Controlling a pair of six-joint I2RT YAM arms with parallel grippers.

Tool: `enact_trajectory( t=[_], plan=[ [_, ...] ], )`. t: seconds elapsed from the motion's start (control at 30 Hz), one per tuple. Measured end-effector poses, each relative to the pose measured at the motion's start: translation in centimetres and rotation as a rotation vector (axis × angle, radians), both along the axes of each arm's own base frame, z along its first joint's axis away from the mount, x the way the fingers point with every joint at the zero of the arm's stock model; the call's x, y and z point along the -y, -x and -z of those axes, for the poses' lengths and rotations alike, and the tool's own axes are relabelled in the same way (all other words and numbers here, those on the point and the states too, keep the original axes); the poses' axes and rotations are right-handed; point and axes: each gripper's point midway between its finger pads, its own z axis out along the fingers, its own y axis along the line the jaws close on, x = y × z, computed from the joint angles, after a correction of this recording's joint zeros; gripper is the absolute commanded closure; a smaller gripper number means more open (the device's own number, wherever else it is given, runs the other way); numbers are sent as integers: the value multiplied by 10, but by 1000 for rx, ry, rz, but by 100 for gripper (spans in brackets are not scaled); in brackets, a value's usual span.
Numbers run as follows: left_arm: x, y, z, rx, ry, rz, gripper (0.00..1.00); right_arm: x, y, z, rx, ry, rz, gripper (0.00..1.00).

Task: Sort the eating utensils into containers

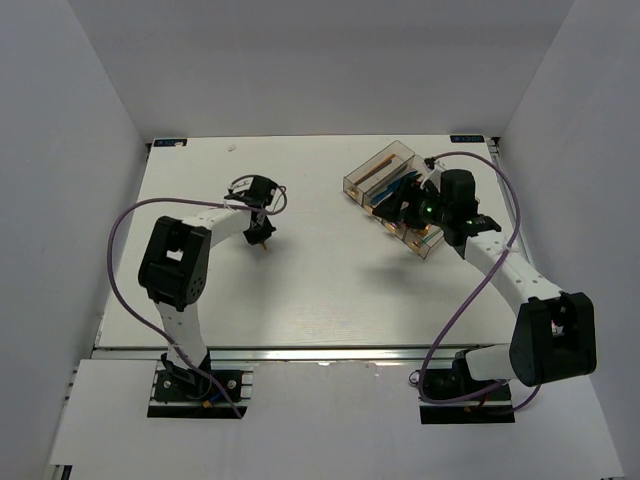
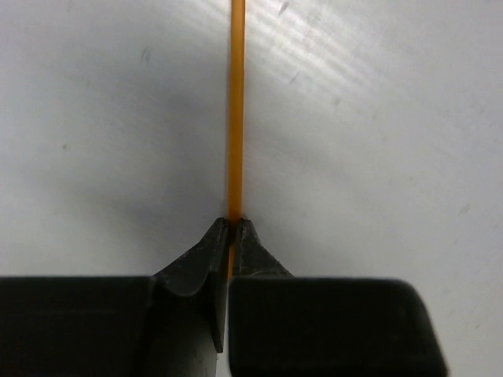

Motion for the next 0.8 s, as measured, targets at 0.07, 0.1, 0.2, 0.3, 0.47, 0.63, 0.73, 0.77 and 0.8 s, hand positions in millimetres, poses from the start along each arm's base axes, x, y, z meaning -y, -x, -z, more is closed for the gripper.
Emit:
enact_trajectory(
  t=[0.07,0.1,0.2,0.3,0.47,0.63,0.73,0.77,0.8],
  plan=[
    [0,12,-1,-3,16,20,100,-5,3,-3,1,-26,-28,22],
    [1,20,-1,-3,32,40,100,-8,3,-5,5,-38,-40,22],
    [12,42,-8,13,86,115,100,-16,4,-9,9,-83,-76,20],
    [33,51,-30,92,159,209,100,-26,9,0,-20,-128,-98,19],
    [68,63,-68,243,327,358,100,-73,32,24,-105,-165,-162,20],
    [92,76,-78,289,456,477,100,-119,49,30,-125,-195,-207,22],
    [110,85,-83,296,525,556,100,-131,45,36,-148,-192,-181,22],
    [115,88,-85,301,546,580,100,-135,41,38,-155,-190,-169,23],
    [120,90,-88,309,566,602,100,-139,38,39,-161,-188,-162,24]
  ],
)
